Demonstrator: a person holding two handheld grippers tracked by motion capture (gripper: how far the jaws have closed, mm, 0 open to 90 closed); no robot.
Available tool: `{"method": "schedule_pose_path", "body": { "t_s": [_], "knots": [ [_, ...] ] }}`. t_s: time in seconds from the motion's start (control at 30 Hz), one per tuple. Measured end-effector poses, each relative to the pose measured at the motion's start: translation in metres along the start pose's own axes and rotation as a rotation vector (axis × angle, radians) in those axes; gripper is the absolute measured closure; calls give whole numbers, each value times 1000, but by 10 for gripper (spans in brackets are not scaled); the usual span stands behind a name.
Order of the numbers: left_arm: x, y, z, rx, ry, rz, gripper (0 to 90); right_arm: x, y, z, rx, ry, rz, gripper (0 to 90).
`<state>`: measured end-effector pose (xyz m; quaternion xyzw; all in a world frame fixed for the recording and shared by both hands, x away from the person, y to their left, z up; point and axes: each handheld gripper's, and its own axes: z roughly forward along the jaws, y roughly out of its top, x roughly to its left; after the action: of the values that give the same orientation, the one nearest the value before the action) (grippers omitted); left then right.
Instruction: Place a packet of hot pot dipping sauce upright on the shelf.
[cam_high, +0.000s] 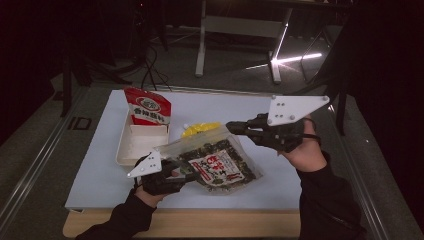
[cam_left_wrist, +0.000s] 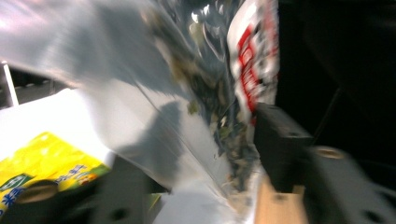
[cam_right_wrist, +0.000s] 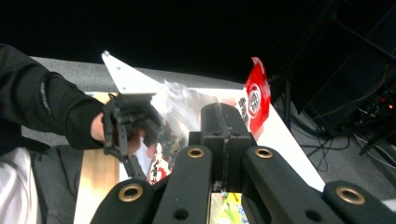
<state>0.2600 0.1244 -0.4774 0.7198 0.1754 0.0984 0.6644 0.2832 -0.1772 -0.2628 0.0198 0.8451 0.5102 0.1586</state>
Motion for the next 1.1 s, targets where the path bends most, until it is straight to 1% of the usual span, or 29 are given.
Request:
{"method": "schedule_pose_path", "body": {
  "t_s": [0.03, 0.1, 0.13, 0.17, 0.2, 0.23, 0.3, 0.33, 0.4, 0.5, 0.57, 0.6, 0.7, 0.73, 0.8, 0.87, 0.9, 0.93, 1.0, 1.03, 1.1],
  "knots": [
    [-2, 2, 0, 4, 3, 9, 675, -1, -2, 0, 8, -2, 6, 900],
    [-5, 4, 0, 37, 15, 31, 706, -1, -6, 2, 29, -22, 5, 900],
    [-6, 5, 0, 49, 17, 34, 719, -2, -7, 1, 32, -19, 10, 900],
    [-5, 6, 1, 59, 1, 21, 747, -3, -9, 1, 32, -17, 16, 900],
    [-6, 7, 1, 74, 19, 35, 764, -4, -11, 0, 34, -24, 20, 900],
    [-7, 8, 1, 88, 24, 43, 769, -5, -13, 1, 37, -31, 24, 900],
    [-6, 10, 1, 108, 12, 24, 775, -8, -18, 0, 39, -34, 41, 900],
    [-6, 11, 1, 115, 12, 27, 777, -9, -21, 0, 38, -39, 48, 900],
    [-7, 14, 0, 134, 31, 36, 779, -12, -26, 0, 38, -49, 63, 900],
    [-6, 19, 0, 152, 37, 32, 782, -16, -33, -1, 37, -67, 84, 888],
    [-6, 23, -1, 165, 53, 43, 784, -18, -37, -2, 36, -79, 99, 874],
    [-6, 25, -1, 171, 53, 41, 784, -19, -39, -2, 35, -83, 108, 862],
    [-5, 29, -3, 185, 68, 39, 785, -22, -44, -4, 27, -98, 126, 811],
    [-4, 30, -4, 184, 78, 38, 786, -22, -46, -4, 28, -101, 134, 765],
    [-2, 33, -6, 186, 83, 37, 786, -23, -49, -4, 25, -124, 148, 733],
    [-1, 36, -9, 183, 93, 41, 786, -24, -55, -4, 16, -141, 163, 664],
    [0, 36, -10, 181, 97, 37, 787, -25, -59, -4, 14, -166, 176, 633],
    [0, 37, -11, 182, 99, 36, 787, -26, -61, -4, 15, -177, 191, 623],
    [1, 39, -12, 190, 102, 42, 786, -28, -70, -5, 5, -198, 227, 561],
    [1, 39, -12, 192, 104, 39, 786, -30, -74, -5, 7, -215, 238, 555],
    [2, 40, -13, 197, 108, 44, 786, -32, -82, -6, 4, -224, 264, 503]
  ]
}}
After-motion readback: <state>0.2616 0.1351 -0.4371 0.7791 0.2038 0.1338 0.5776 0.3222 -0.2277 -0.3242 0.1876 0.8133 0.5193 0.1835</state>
